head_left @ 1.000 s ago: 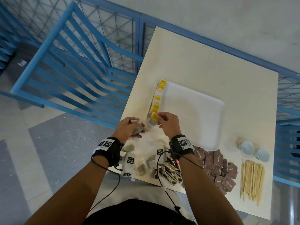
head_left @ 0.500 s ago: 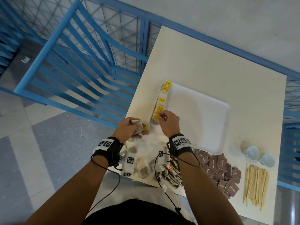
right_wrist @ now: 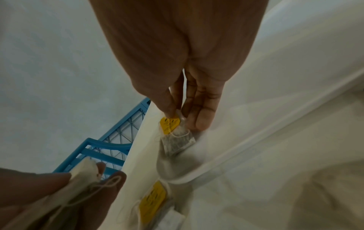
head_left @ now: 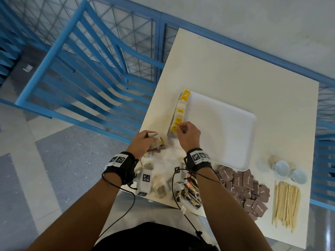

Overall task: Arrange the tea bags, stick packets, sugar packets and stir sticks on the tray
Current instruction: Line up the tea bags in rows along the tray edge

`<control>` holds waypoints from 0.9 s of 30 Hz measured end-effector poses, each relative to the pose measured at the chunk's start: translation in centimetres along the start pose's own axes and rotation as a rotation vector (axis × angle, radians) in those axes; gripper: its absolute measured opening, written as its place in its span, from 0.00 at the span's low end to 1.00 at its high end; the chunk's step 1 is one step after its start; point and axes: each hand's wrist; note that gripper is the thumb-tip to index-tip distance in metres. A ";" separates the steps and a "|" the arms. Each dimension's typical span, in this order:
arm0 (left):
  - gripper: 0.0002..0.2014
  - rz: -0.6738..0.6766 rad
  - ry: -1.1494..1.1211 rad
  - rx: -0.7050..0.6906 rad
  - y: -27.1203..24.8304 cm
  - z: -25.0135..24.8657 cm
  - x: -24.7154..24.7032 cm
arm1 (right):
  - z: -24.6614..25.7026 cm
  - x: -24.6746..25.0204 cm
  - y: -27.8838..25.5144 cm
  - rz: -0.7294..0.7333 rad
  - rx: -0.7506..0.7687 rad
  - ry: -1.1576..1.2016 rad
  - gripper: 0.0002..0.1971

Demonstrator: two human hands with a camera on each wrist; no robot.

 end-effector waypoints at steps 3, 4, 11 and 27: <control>0.10 0.013 0.001 -0.006 0.1 0.2 -0.1 | 0.1 0.2 -0.3 -0.022 -0.014 0.045 0.06; 0.10 0.016 0.002 -0.007 0.2 0.2 -0.1 | 0.2 0.3 -0.4 -0.032 -0.013 0.055 0.07; 0.09 0.021 0.032 -0.017 0.2 0.6 -0.2 | 0.4 1.0 -2.4 -0.075 0.011 0.074 0.05; 0.12 0.004 -0.088 -0.016 -0.1 0.8 -0.8 | 2.7 1.9 -3.9 0.328 0.024 0.237 0.05</control>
Point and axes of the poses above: each hand's wrist, its own y-axis towards the middle knuckle, its own x-axis out of the back of the hand, z = x × y, and after that the axes turned 6 degrees about y, right-handed
